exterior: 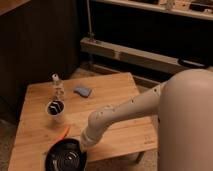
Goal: Pick up the ceramic bowl
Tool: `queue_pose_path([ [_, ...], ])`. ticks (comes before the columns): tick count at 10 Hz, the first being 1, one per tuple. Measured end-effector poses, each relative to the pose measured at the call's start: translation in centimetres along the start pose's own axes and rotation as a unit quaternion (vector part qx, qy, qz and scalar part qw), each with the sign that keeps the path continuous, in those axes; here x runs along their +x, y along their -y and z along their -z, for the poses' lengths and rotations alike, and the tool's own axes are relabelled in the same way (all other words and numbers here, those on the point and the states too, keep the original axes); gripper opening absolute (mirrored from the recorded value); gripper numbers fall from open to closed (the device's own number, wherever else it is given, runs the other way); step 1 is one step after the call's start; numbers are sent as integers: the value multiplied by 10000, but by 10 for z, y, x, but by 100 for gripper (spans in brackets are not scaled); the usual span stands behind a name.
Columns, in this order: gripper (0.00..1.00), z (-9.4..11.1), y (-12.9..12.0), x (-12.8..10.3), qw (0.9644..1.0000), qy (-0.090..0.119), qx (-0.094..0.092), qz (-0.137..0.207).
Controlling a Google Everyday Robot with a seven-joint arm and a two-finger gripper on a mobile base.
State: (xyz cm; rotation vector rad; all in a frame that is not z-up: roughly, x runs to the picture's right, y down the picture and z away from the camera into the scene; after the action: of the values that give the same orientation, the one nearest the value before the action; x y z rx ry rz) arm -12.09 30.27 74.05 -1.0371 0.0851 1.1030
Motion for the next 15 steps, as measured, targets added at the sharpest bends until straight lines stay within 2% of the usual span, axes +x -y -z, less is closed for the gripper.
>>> queue_pose_path([
  [2,0,0,1,-1,9999,20,-117,-93],
  [3,0,3,5,0,9984,134,-468,-272],
  [4,0,7,11,0,9934,348,-984,-476],
  [5,0,14,19,1,9864,543,-1421,-629],
  [6,0,24,32,3,9772,764,-1810,-811],
  [7,0,38,50,3,9664,1012,-2122,-1043],
  [8,0,50,62,4,9595,1171,-2262,-1204],
  [9,0,63,72,4,9548,1334,-2305,-1318],
  [10,0,79,76,5,9536,1512,-2221,-1359],
  [13,0,110,85,8,9567,1836,-1786,-1382],
  [14,0,115,88,8,9574,1868,-1718,-1378],
  [15,0,116,92,11,9558,1910,-1724,-1423],
])
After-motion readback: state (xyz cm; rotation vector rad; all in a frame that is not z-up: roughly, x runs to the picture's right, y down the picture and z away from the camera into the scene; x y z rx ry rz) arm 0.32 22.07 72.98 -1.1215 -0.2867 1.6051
